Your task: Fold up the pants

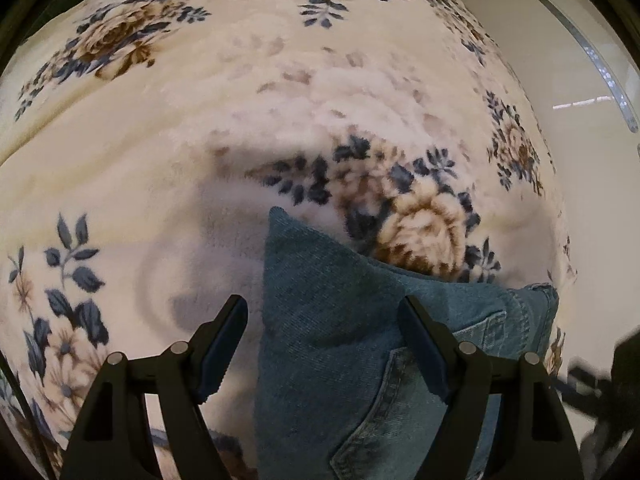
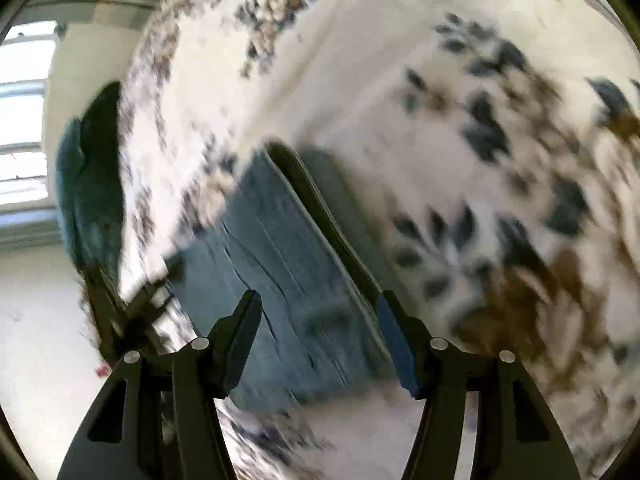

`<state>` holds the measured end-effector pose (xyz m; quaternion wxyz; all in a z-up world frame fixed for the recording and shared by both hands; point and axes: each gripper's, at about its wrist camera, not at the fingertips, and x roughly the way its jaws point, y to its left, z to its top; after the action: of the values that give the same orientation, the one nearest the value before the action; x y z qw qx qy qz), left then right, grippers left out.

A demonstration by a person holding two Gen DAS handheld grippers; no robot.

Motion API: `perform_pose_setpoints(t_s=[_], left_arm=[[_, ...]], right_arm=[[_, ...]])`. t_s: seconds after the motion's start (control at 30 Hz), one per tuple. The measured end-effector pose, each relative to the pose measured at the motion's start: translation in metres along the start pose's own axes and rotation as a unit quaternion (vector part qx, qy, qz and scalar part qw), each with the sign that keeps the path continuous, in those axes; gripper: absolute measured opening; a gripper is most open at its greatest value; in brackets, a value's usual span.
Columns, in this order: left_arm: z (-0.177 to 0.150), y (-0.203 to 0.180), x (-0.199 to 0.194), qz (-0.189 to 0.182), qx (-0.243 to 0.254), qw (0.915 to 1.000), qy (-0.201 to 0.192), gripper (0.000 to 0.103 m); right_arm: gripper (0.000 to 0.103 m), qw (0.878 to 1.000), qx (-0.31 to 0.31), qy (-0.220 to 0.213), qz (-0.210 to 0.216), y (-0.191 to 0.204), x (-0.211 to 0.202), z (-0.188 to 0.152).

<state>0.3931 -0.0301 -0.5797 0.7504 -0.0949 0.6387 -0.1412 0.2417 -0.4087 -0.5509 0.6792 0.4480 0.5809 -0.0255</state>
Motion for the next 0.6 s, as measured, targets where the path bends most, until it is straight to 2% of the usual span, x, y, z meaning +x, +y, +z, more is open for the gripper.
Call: perform_pose_setpoints(t_s=[0.07,0.13,0.17,0.2,0.23,0.3,0.37,0.43,0.47,0.53,0.57,0.6], left_arm=[[0.000,0.001,-0.001,-0.004,-0.004,1.0000,-0.002,0.076],[0.001,0.001,0.000,-0.013,-0.006,0.9999,0.000,0.076],[0.002,0.001,0.000,-0.015,-0.007,0.9999,0.002,0.076],[0.002,0.001,0.001,-0.014,-0.005,0.9999,0.003,0.077],[0.003,0.000,0.002,-0.011,-0.001,0.9999,0.002,0.076],[0.005,0.002,0.008,0.009,0.011,0.9999,-0.001,0.078],[0.007,0.013,0.022,0.013,-0.003,0.9998,0.015,0.080],[0.008,0.022,0.023,-0.008,-0.033,0.9991,0.024,0.080],[0.008,0.025,0.019,-0.020,-0.043,0.9986,0.023,0.079],[0.005,0.028,0.004,-0.053,-0.053,0.9971,0.011,0.078],[0.001,0.029,-0.005,-0.071,-0.056,0.9959,0.003,0.078],[-0.003,0.031,-0.011,-0.089,-0.057,0.9944,-0.005,0.078]], right_arm=[[0.063,1.000,-0.020,-0.016,0.016,0.012,0.017,0.024],[0.061,0.998,-0.059,-0.012,0.001,0.032,0.038,0.040],[0.047,0.995,-0.104,-0.008,-0.009,0.048,0.053,0.047],[0.039,0.989,-0.136,-0.014,-0.047,0.057,0.060,0.047],[0.037,0.984,-0.162,-0.016,-0.079,0.065,0.069,0.048],[0.035,0.979,-0.175,-0.012,-0.099,0.065,0.082,0.052],[0.035,0.979,-0.176,0.000,-0.106,0.055,0.090,0.057],[0.036,0.979,-0.172,0.015,-0.104,0.051,0.094,0.060],[0.040,0.981,-0.168,0.024,-0.099,0.051,0.094,0.062],[0.050,0.986,-0.148,0.055,-0.063,0.050,0.093,0.071],[0.061,0.987,-0.141,0.061,-0.046,0.050,0.092,0.072],[0.076,0.989,-0.134,0.062,-0.023,0.045,0.085,0.071]])
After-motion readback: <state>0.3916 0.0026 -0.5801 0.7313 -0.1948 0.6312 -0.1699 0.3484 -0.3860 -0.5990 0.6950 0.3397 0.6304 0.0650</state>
